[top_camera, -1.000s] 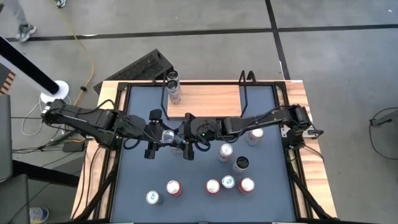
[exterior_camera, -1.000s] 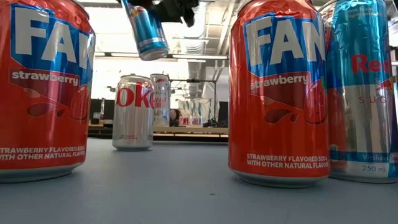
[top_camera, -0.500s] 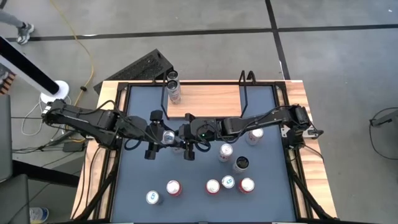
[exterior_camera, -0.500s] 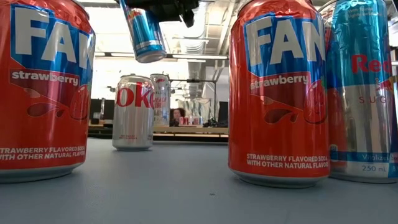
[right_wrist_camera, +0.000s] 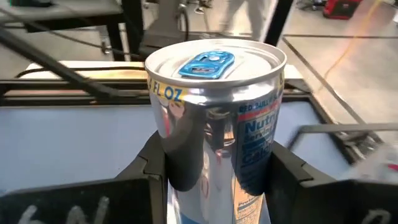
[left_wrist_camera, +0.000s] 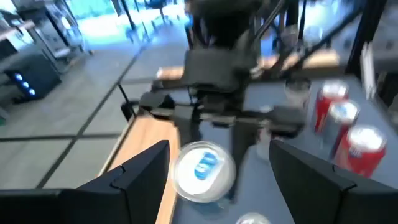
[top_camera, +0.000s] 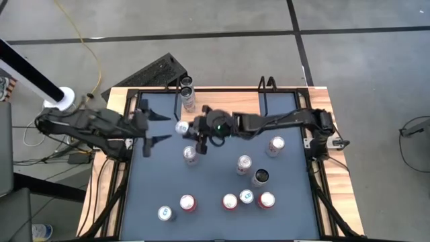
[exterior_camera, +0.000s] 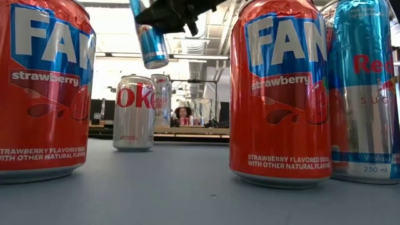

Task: Place canned beverage on shelf
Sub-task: Put the top blue soda can on the shelf

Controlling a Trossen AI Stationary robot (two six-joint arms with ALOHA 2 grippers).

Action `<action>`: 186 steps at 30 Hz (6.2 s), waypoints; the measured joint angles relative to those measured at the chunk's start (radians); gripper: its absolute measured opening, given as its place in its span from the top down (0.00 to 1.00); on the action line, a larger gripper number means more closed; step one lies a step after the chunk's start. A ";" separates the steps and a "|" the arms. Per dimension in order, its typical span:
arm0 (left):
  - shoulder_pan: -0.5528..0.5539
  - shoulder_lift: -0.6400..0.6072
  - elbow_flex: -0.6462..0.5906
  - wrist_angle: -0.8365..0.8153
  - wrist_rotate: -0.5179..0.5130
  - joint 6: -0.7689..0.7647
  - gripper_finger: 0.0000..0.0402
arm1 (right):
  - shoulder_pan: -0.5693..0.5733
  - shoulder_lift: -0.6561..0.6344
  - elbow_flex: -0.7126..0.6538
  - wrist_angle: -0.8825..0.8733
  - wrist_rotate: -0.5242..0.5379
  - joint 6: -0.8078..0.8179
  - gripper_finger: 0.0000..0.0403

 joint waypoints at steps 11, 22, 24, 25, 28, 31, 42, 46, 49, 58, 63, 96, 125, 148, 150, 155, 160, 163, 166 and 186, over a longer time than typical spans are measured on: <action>0.000 -0.119 0.000 0.002 0.069 0.004 0.34 | -0.296 -0.130 -0.123 0.182 -0.193 0.003 0.55; 0.000 -0.116 0.000 -0.007 0.071 0.057 0.34 | -0.457 0.005 -0.269 0.499 -0.289 0.187 0.55; -0.002 -0.116 0.000 -0.009 0.071 0.067 0.34 | -0.464 0.029 -0.262 0.546 -0.268 0.205 0.56; -0.002 -0.116 0.000 -0.009 0.071 0.071 0.34 | -0.466 0.039 -0.260 0.556 -0.251 0.213 0.56; -0.002 -0.116 0.000 -0.009 0.071 0.085 0.34 | -0.468 0.079 -0.263 0.571 -0.209 0.235 0.55; -0.002 -0.116 0.000 -0.011 0.072 0.086 0.34 | -0.464 0.116 -0.267 0.577 -0.158 0.235 0.55; -0.002 -0.117 -0.001 -0.031 0.073 0.086 0.34 | -0.461 0.212 -0.264 0.600 -0.152 0.276 0.55; -0.002 -0.117 -0.001 -0.032 0.074 0.086 0.34 | -0.461 0.220 -0.263 0.591 -0.152 0.273 0.55; -0.002 -0.117 -0.001 -0.032 0.074 0.087 0.34 | -0.462 0.220 -0.263 0.595 -0.150 0.263 0.53; -0.002 -0.116 -0.002 -0.039 0.074 0.085 0.34 | -0.464 0.218 -0.262 0.555 -0.151 0.235 0.46; -0.002 -0.117 -0.002 -0.040 0.074 0.082 0.34 | -0.461 0.218 -0.262 0.552 -0.152 0.234 0.40; -0.002 -0.117 -0.002 -0.067 0.074 0.071 0.34 | -0.427 -0.043 -0.263 0.169 -0.088 0.082 0.15; -0.002 -0.117 -0.002 -0.067 0.062 0.105 0.34 | -0.362 0.039 -0.263 0.143 0.021 0.218 1.00; -0.002 -0.117 -0.002 -0.065 0.027 0.104 0.34 | -0.388 0.039 -0.263 0.167 -0.072 0.236 1.00; -0.002 -0.117 -0.002 -0.065 0.027 0.104 0.34 | -0.395 0.039 -0.263 0.170 -0.073 0.236 1.00; -0.002 -0.116 -0.002 -0.064 0.027 0.104 0.34 | -0.396 0.039 -0.263 0.164 -0.073 0.237 1.00; -0.002 -0.116 -0.002 -0.064 0.019 0.105 0.34 | -0.390 0.041 -0.263 0.162 -0.074 0.241 1.00; -0.002 -0.116 -0.002 -0.063 0.018 0.114 0.34 | -0.381 0.074 -0.259 0.188 -0.077 0.244 1.00; -0.002 -0.116 -0.002 -0.063 0.016 0.112 0.34 | -0.381 0.119 -0.237 0.183 -0.077 0.249 1.00; -0.002 -0.116 -0.001 -0.066 0.014 0.120 0.34 | -0.427 0.121 -0.222 0.190 -0.076 0.281 1.00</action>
